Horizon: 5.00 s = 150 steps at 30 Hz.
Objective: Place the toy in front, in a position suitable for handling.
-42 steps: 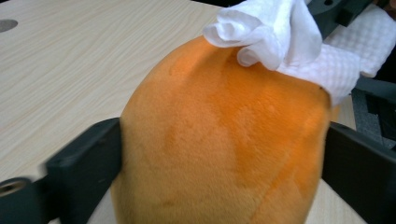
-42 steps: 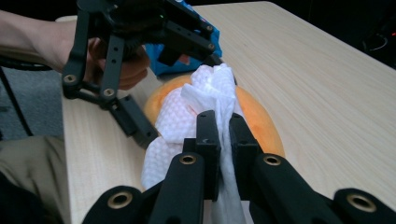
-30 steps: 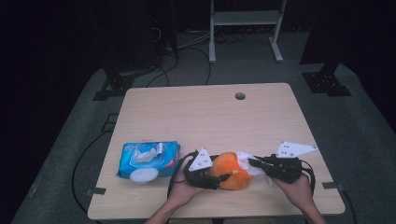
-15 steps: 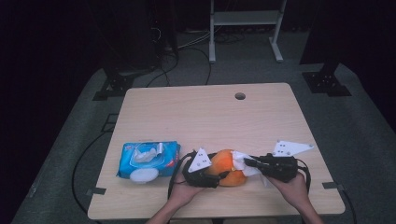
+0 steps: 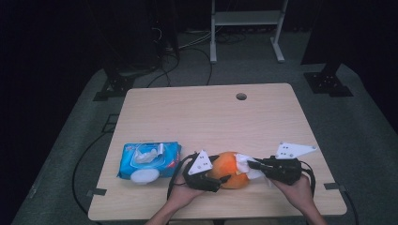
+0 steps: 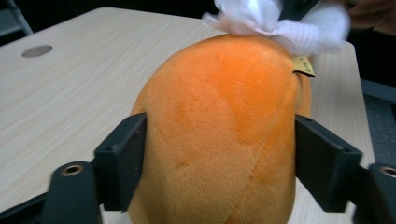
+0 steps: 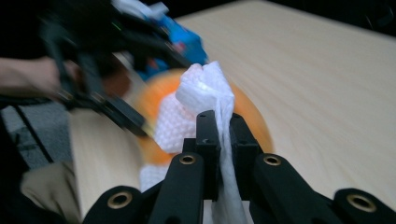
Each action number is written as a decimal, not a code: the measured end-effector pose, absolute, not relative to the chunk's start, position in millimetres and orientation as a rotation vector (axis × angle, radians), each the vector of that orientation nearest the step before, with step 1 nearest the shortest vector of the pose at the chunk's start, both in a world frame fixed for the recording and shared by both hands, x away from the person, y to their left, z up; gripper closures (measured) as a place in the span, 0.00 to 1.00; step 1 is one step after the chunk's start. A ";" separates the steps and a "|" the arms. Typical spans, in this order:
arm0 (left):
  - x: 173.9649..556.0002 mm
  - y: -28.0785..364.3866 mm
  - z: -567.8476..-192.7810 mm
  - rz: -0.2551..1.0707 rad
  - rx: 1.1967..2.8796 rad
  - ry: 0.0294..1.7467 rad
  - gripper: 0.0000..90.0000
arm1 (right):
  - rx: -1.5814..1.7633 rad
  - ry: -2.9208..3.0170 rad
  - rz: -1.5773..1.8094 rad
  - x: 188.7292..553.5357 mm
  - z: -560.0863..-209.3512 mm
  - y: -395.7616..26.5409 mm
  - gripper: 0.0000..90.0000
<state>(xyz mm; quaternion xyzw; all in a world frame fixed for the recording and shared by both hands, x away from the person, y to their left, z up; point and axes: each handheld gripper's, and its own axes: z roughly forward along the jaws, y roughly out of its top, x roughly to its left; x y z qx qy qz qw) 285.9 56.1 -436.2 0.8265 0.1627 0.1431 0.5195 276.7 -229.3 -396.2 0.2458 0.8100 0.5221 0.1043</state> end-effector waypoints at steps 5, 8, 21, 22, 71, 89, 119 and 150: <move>282.6 51.7 -435.9 0.345 2.001 0.365 0.25 | 0.644 2.418 1.452 276.6 -396.5 -211.4 0.94; 289.6 53.0 -436.7 0.286 2.011 0.413 0.14 | 0.692 2.437 1.473 280.8 -402.8 -221.3 0.94; 279.9 47.1 -435.2 0.370 2.007 0.357 0.28 | 0.588 2.414 1.442 271.6 -390.0 -204.6 0.94; 281.7 49.0 -435.4 0.349 2.009 0.368 0.25 | 0.598 2.419 1.450 273.4 -392.4 -206.8 0.94; 274.1 42.6 -433.5 0.323 2.015 0.315 0.31 | 0.750 2.398 1.434 273.4 -392.3 -234.6 0.94; 282.9 53.3 -430.0 0.319 2.005 0.368 0.40 | 0.677 2.424 1.458 272.8 -400.5 -219.7 0.94; 291.3 62.4 -436.8 0.240 1.980 0.465 0.30 | 0.755 2.444 1.536 279.8 -409.4 -232.0 0.93; 279.1 50.7 -434.3 0.276 2.012 0.362 0.16 | 0.743 2.517 1.489 282.0 -407.3 -215.7 0.93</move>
